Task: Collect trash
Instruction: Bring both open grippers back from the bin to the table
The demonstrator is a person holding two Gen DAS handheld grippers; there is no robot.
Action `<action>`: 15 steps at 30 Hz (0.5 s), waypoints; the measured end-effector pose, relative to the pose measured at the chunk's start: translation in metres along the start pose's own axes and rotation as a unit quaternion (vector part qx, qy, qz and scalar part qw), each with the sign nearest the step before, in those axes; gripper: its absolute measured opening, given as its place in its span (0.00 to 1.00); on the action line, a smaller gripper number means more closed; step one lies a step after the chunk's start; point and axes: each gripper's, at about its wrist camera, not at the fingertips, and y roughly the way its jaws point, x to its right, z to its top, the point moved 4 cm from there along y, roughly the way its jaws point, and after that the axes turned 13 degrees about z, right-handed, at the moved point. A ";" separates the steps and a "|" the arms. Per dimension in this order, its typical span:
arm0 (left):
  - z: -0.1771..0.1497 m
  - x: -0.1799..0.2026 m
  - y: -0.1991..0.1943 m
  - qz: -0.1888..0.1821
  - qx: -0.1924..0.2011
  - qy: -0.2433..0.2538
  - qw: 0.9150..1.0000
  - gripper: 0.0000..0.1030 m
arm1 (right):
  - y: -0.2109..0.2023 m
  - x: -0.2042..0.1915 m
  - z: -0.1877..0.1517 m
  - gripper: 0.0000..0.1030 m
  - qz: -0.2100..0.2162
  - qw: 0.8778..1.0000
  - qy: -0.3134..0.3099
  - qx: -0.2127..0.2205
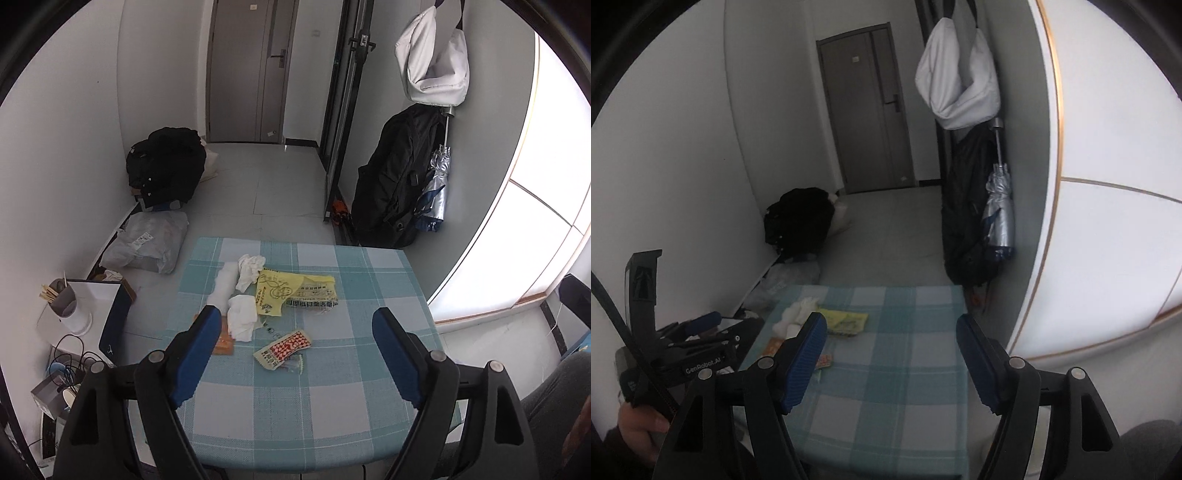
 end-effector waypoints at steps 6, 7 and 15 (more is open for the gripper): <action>-0.008 -0.034 -0.004 0.013 -0.001 -0.036 0.999 0.79 | 0.015 -0.034 -0.013 0.70 0.023 0.999 -0.023 -0.014; -0.009 -0.038 -0.004 0.019 0.001 -0.041 0.999 0.79 | 0.017 -0.037 -0.015 0.70 0.026 0.999 -0.025 -0.016; -0.013 -0.049 -0.010 0.062 0.011 -0.044 0.997 0.79 | 0.027 -0.042 -0.023 0.74 0.039 0.998 -0.028 -0.033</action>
